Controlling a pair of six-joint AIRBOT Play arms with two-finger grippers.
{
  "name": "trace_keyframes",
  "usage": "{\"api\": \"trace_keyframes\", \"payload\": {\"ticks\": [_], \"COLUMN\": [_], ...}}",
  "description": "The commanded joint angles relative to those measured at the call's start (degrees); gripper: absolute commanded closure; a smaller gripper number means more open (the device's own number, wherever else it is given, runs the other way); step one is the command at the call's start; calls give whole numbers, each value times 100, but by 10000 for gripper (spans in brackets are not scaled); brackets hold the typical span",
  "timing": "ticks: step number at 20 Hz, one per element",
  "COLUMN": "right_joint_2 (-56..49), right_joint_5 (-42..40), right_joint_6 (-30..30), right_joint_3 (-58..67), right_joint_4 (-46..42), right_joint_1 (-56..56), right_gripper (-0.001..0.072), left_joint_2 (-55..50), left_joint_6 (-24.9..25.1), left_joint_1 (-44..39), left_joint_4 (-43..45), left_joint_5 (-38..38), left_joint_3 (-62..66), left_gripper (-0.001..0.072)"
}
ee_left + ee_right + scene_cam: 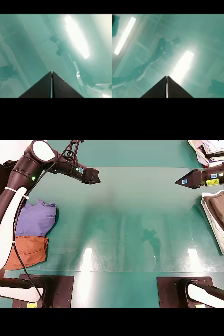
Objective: Fold the shirts.
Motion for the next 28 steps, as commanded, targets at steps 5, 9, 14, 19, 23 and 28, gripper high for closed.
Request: {"api": "trace_keyframes", "payload": {"ticks": [5, 9, 14, 19, 23, 28], "right_joint_2": [4, 4, 4, 4, 4, 4], "right_joint_5": [-57, -42, 225, 350, 348, 343], "right_joint_6": [4, 4, 4, 4, 7, 7], "right_joint_3": [2, 2, 2, 2, 2, 2], "right_joint_4": [0, 0, -4, 0, 0, 0], "right_joint_1": [9, 9, 2, 9, 9, 9], "right_gripper": [695, 695, 695, 695, 695, 695], "left_joint_2": [4, 4, 4, 304, 1394, 2194], "left_joint_6": [2, 2, -2, -131, -807, -802], "left_joint_1": [-4, -2, -4, 431, 1132, 1998], "left_joint_4": [2, 2, -4, 695, 2905, 3595], "left_joint_5": [0, 2, 22, -918, -1672, -1766], "left_joint_3": [0, 0, 0, 11, -387, -1683], "left_gripper": [682, 682, 682, 683, 683, -9]}}
